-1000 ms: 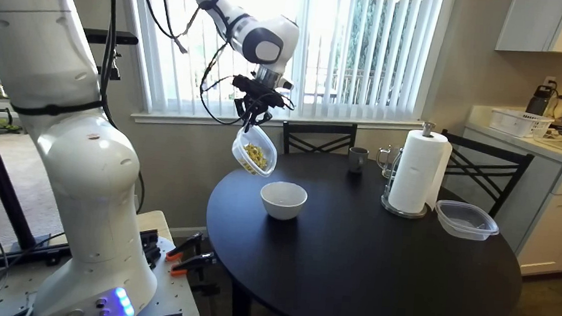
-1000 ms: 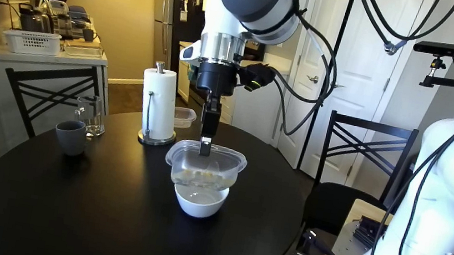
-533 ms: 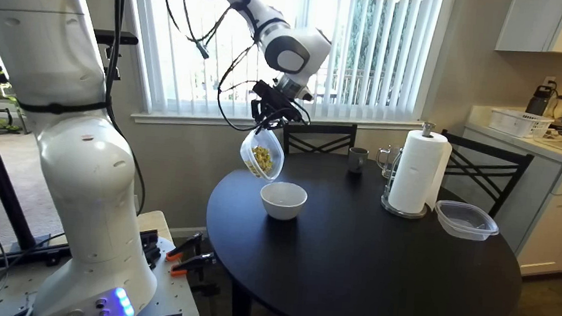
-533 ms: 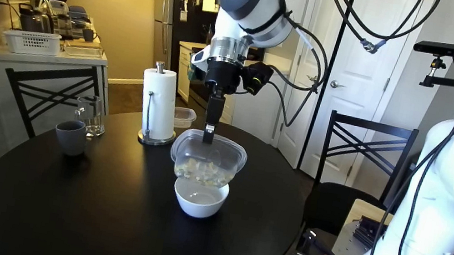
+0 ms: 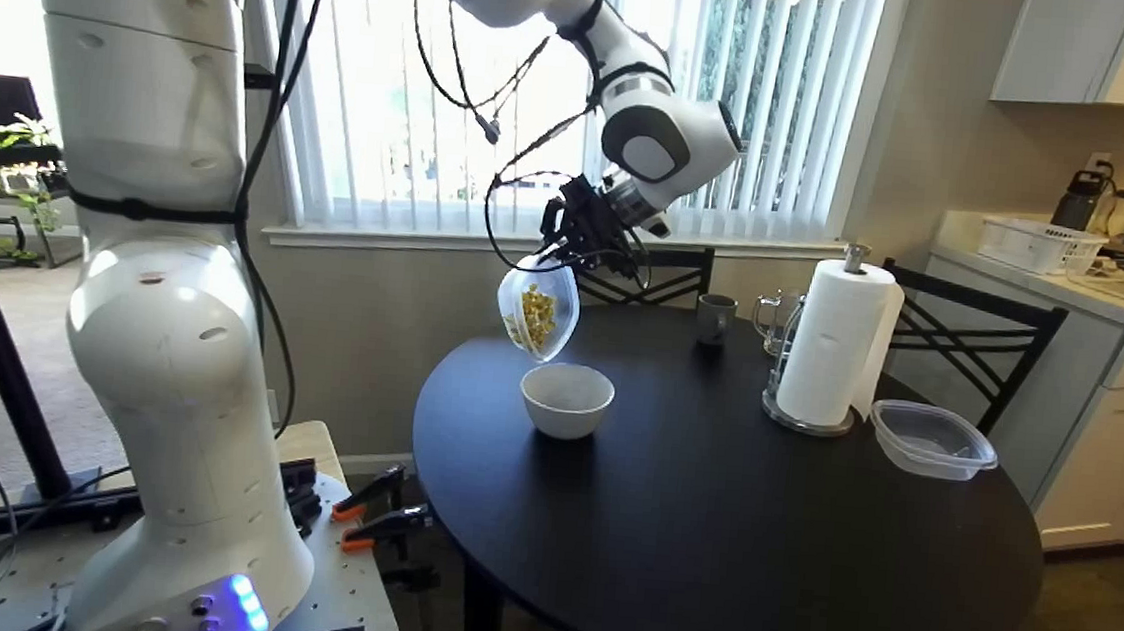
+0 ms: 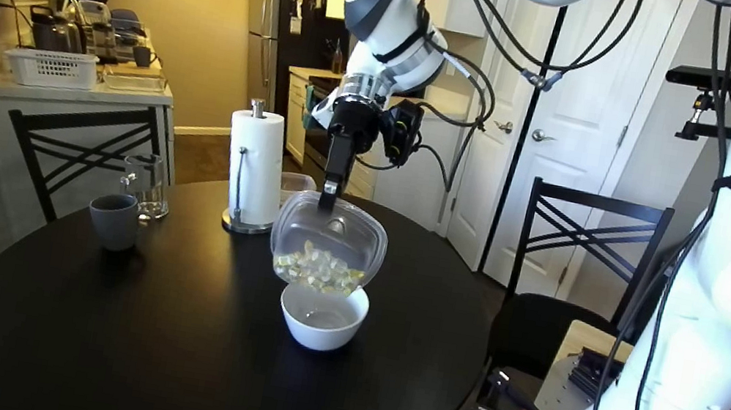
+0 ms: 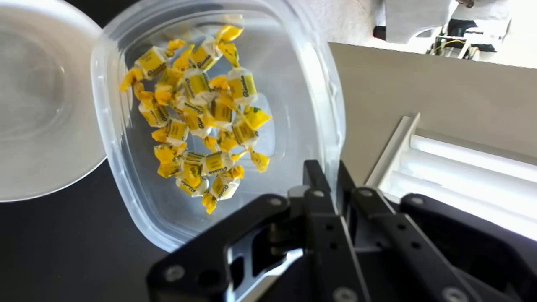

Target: Pour the contents in the container into the bowl

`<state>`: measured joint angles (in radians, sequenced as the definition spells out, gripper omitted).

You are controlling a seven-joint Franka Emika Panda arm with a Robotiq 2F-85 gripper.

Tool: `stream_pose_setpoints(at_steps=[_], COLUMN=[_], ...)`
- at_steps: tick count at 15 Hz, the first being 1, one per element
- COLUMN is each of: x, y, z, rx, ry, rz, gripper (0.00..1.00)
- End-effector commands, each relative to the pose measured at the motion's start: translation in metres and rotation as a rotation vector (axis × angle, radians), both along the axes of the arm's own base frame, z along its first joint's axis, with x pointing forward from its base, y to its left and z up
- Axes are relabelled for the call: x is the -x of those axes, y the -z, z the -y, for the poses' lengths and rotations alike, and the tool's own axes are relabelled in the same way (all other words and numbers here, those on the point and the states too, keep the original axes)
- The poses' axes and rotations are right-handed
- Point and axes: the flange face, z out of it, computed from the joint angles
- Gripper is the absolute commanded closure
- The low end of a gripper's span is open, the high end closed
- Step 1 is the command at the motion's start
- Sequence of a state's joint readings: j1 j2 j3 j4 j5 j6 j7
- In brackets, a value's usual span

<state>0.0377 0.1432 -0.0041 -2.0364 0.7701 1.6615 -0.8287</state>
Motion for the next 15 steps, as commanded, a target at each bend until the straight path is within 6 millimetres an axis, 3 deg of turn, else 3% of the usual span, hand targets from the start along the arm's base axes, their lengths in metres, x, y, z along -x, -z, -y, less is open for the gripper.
stream_pose_setpoints(at_steps=[1, 9, 15], x=[-0.021, -0.042, -0.052], y=[0.013, 0.023, 0.023], z=[0.001, 0.003, 0.019], rx=[-0.078, -0.145, -0.222], ry=[0.014, 0.053, 0.204], rz=[-0.083, -0.155, -0.266], gripper=[0.96, 0.96, 0.96])
